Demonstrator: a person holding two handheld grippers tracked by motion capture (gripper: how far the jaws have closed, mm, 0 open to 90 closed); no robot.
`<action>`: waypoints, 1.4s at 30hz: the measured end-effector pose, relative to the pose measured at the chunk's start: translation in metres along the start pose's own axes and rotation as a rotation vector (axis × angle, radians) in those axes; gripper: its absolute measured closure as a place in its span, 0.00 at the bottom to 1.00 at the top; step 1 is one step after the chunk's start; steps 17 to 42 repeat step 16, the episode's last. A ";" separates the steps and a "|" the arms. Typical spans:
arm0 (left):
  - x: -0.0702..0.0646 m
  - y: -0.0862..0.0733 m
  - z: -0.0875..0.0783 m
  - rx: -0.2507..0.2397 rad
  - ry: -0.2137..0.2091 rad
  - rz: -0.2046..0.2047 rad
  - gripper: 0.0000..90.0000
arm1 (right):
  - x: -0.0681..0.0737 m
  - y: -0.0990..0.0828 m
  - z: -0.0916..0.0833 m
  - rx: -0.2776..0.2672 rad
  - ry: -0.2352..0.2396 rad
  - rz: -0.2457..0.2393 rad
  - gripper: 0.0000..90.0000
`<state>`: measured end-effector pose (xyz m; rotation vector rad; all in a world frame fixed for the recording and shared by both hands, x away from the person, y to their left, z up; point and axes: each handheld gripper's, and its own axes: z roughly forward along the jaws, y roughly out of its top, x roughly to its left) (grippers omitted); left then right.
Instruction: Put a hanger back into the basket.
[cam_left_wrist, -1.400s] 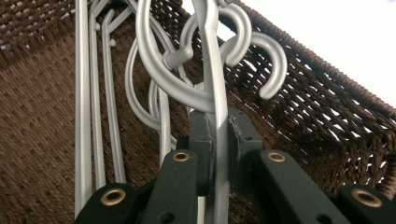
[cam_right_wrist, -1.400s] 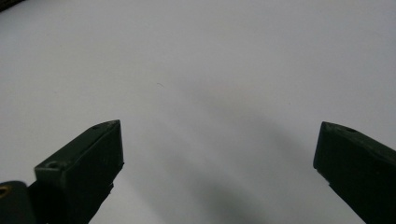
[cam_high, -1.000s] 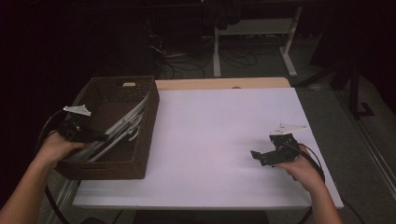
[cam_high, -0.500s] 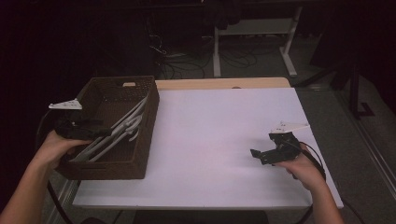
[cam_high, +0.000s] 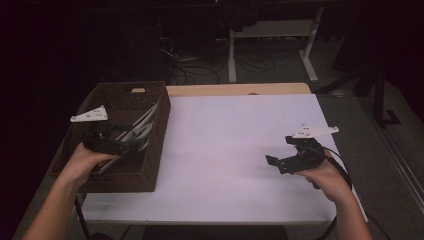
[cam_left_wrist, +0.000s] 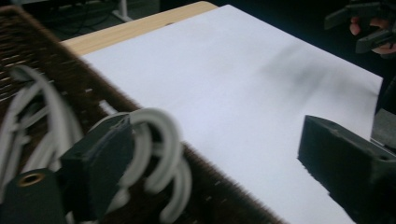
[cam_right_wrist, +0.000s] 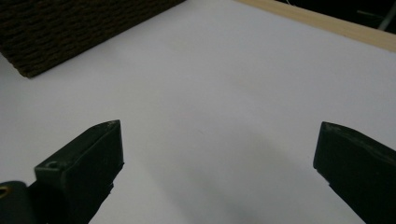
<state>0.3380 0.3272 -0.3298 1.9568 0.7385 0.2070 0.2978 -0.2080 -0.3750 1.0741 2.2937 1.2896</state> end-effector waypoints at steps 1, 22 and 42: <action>-0.003 0.000 0.003 -0.002 0.000 0.006 0.08 | 0.002 0.002 -0.001 -0.003 0.003 -0.005 0.02; -0.013 -0.006 0.021 -0.014 -0.008 0.022 0.01 | 0.011 0.013 -0.007 -0.037 0.022 -0.038 0.02; -0.013 -0.006 0.021 -0.014 -0.008 0.022 0.01 | 0.011 0.013 -0.007 -0.037 0.022 -0.038 0.02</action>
